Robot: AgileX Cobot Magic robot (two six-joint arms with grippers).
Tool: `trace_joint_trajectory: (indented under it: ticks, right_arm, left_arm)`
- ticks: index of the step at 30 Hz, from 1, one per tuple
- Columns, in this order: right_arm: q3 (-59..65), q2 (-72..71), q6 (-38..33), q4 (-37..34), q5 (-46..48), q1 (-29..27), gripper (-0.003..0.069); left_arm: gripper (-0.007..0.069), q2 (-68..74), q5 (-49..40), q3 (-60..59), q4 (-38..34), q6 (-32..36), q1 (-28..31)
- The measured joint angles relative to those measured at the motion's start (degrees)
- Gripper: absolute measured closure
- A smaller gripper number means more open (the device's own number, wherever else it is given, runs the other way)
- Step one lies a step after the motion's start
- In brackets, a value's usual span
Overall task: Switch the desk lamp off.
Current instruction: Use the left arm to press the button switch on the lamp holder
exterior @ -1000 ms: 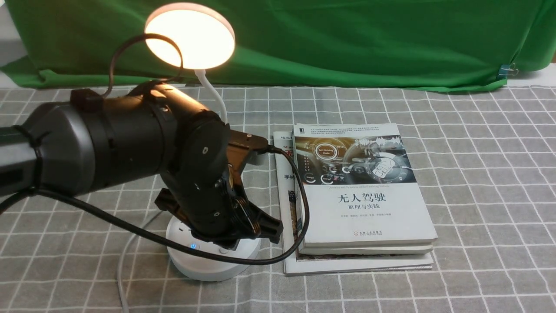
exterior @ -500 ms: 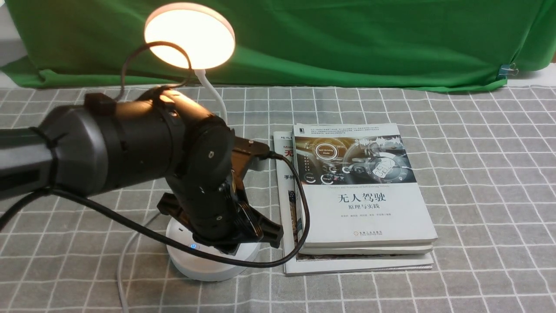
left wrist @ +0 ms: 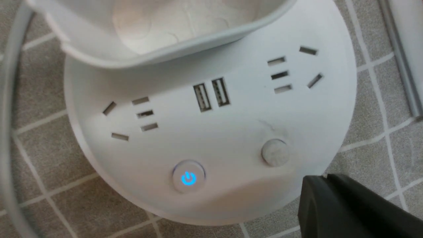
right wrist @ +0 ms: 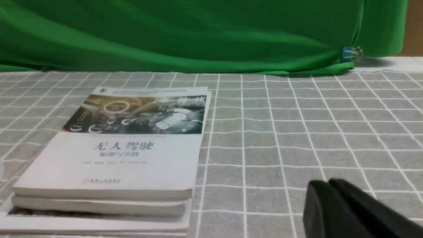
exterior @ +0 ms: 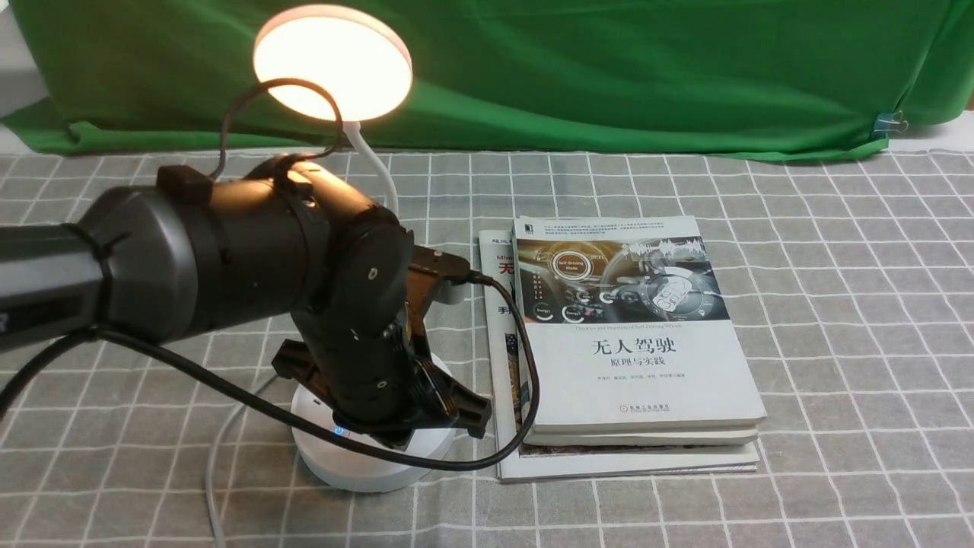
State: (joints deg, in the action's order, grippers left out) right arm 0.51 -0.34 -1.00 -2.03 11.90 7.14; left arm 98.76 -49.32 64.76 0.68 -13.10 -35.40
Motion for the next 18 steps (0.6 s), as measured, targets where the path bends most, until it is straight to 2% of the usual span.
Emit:
trace_joint_trajectory:
  ticks: [10,18]
  right_arm:
    - [0.0,0.0,0.0,0.0,0.0,0.0,0.0622]
    - [0.0,0.0,0.0,0.0,0.1,0.0,0.0622]
  left_arm:
    - [0.0624,3.9,1.1,0.5,0.2,0.1,0.5]
    - [0.0624,1.0,1.1,0.4,0.4,0.1,0.5]
